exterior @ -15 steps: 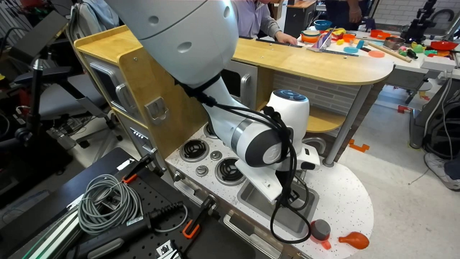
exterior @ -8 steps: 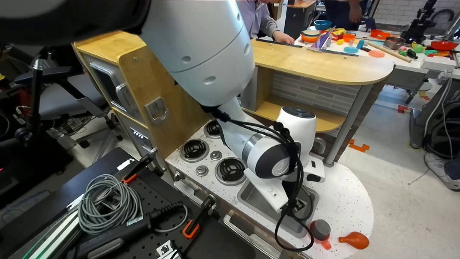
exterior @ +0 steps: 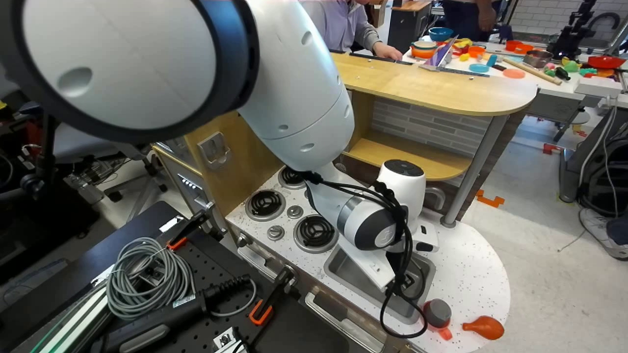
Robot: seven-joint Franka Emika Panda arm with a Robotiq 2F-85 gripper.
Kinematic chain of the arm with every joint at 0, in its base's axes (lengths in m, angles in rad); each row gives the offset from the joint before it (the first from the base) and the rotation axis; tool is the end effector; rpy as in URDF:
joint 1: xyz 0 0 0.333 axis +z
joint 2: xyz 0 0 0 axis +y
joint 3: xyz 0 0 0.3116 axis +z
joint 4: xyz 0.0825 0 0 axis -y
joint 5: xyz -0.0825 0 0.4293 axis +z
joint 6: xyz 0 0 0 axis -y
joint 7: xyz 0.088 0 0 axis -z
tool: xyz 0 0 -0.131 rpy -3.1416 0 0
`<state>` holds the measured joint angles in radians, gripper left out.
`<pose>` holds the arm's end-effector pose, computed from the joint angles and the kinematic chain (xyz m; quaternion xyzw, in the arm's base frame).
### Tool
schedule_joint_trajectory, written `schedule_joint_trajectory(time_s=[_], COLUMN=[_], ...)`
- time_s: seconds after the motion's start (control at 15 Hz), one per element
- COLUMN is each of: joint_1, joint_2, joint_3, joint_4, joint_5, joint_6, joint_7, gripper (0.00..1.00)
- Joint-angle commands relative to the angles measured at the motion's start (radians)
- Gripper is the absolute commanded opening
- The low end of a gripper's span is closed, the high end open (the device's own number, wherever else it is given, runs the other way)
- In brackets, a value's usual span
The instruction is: Pick up the lemon toy from the stove and put it in the sink.
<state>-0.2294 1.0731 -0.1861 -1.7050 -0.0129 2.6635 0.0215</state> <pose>0.5654 -0.2604 -0.0926 0.9809 -0.1671 -0.0658 0.0752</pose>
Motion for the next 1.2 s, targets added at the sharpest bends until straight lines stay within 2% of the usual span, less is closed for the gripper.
schedule_joint_trajectory(time_s=[0.0,0.4,0.73,0.8,0.87,1.13], joint_1=[0.0,0.004,0.004,-0.004,-0.005,-0.013], joint_2=[0.086,0.202,0.243,0.225,0.216,0.117], joint_3=[0.003,0.001,0.014,0.023,0.026,0.052], joint_4=[0.105,0.222,0.277,0.263,0.252,0.132], joint_5=[-0.006,-0.013,-0.016,-0.012,-0.011,-0.008], joint_6=[-0.02,-0.042,-0.074,-0.084,-0.081,-0.043], joint_7=[-0.008,-0.012,-0.041,-0.051,-0.057,-0.1], gripper=[0.16,0.16,0.16,0.66,0.67,0.95])
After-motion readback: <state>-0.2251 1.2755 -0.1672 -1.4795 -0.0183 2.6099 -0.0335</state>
